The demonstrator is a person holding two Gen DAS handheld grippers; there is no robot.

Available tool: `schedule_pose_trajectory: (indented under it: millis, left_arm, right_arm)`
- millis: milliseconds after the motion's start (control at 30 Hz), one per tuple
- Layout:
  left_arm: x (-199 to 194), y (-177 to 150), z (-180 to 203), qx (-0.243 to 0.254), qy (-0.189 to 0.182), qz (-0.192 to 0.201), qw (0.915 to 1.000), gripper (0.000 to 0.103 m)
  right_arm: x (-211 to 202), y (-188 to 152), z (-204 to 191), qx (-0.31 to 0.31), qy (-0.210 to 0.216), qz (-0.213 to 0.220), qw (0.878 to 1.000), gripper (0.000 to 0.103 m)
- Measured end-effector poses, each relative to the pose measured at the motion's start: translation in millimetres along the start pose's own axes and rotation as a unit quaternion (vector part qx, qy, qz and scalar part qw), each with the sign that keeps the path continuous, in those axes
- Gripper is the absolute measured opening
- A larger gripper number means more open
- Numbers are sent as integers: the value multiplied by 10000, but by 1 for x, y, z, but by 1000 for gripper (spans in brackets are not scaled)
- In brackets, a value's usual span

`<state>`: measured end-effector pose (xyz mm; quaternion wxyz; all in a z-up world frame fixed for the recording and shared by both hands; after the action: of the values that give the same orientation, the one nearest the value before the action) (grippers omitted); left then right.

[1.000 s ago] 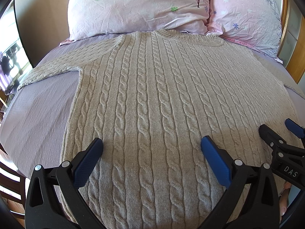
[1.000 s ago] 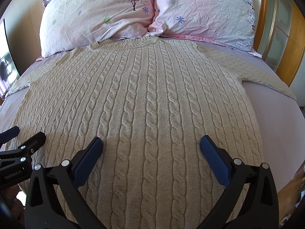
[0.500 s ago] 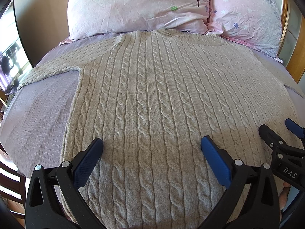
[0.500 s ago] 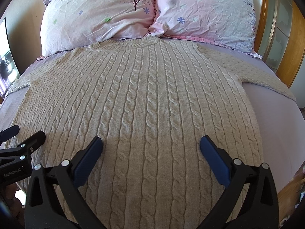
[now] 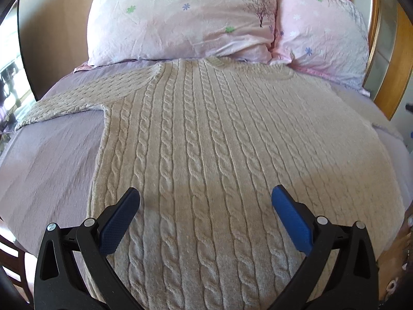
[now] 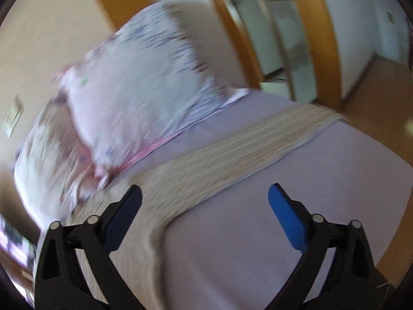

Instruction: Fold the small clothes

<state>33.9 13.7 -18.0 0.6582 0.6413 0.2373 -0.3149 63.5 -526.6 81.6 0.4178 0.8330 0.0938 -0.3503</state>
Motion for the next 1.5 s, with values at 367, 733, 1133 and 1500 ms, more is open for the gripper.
schedule_pose_trajectory:
  millis: [367,733,1133,1500]
  left_arm:
    - [-28,46,-73,-662,-205,1007,9925,102]
    - [-25,59,-215,-2396,-540,1078,9633,102]
    - [21,55,-344,-4398,-365,596,8954,102]
    - [38,59,-424,-5335,-150,900,8409,55]
  right_arm:
    - [103,69,149,2521,-658,-358,9648,35]
    - [66,99,17,403,141,487,9979,7]
    - [15,-149,-325,-3330,3436,-1656,8623,59]
    - [29,-74,-233,-2384,2751,-1074,9252,83]
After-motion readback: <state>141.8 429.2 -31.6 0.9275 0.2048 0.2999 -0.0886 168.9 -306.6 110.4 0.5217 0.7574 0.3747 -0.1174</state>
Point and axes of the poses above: each gripper's, at about its wrist camera, not at the fingertips, and x roughly the way its jaws point, z to its right, y to its top, the point moved 4 cm from there along x, roughly the way its jaws point
